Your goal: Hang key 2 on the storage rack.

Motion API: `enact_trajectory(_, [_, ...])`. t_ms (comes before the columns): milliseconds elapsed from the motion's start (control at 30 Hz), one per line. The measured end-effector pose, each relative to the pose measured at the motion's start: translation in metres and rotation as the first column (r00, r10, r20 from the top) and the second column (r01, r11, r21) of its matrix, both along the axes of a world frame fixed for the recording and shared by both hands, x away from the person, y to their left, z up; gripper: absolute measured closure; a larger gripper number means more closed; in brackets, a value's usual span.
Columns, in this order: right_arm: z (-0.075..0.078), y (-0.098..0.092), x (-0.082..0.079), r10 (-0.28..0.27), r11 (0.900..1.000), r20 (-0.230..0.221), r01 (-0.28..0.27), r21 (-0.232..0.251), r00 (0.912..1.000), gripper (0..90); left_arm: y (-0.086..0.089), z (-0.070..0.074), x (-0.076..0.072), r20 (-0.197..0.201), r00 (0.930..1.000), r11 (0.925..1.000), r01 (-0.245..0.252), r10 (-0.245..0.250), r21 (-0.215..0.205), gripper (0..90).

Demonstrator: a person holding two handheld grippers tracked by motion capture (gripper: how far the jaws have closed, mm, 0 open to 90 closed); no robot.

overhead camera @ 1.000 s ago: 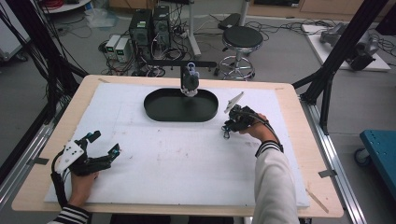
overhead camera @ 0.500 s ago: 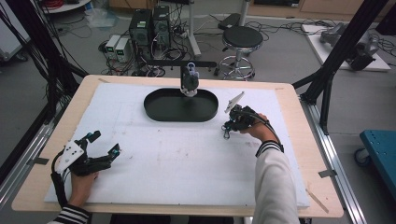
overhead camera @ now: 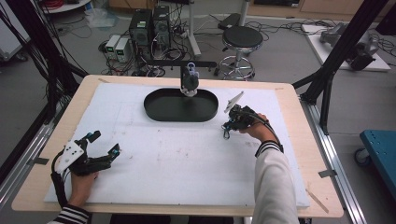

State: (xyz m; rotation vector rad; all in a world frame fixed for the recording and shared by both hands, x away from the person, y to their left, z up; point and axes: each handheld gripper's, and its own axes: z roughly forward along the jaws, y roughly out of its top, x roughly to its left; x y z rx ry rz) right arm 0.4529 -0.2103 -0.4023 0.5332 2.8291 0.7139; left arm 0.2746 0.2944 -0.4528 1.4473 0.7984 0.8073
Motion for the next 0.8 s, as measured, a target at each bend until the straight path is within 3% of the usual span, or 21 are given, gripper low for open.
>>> enact_trajectory(100, [0.004, -0.001, -0.001, -0.016, 0.999, -0.009, 0.016, 0.032, 0.9998, 88.7, 0.000, 0.000, 0.000, 0.000, 1.0000, 1.0000, 0.000, 0.000, -0.001, 11.6])
enact_trajectory(233, [0.013, -0.003, -0.004, -0.039, 0.996, 0.011, 0.038, 0.075, 0.9992, 88.7, 0.000, 0.000, 0.000, 0.001, 1.0000, 1.0000, -0.001, 0.001, -0.001, 11.6])
enact_trajectory(333, [0.024, -0.005, -0.006, -0.065, 0.988, 0.024, 0.061, 0.145, 0.9976, 88.7, 0.000, 0.000, 0.000, 0.001, 1.0000, 1.0000, 0.000, 0.000, -0.001, 11.6])
enact_trajectory(567, [0.056, -0.004, -0.011, -0.083, 0.977, 0.062, 0.068, 0.202, 0.9946, 88.7, 0.001, 0.000, 0.000, 0.000, 1.0000, 1.0000, 0.002, -0.002, -0.003, 11.6])
enact_trajectory(633, [0.065, -0.003, -0.011, -0.080, 0.979, 0.079, 0.064, 0.191, 0.9936, 88.8, 0.001, 0.000, 0.000, 0.000, 1.0000, 1.0000, 0.000, 0.000, -0.004, 11.6])
enact_trajectory(800, [0.092, -0.005, -0.012, -0.089, 0.971, 0.124, 0.059, 0.230, 0.9882, 88.7, 0.001, 0.000, 0.000, 0.001, 1.0000, 1.0000, -0.001, 0.001, -0.005, 11.6])
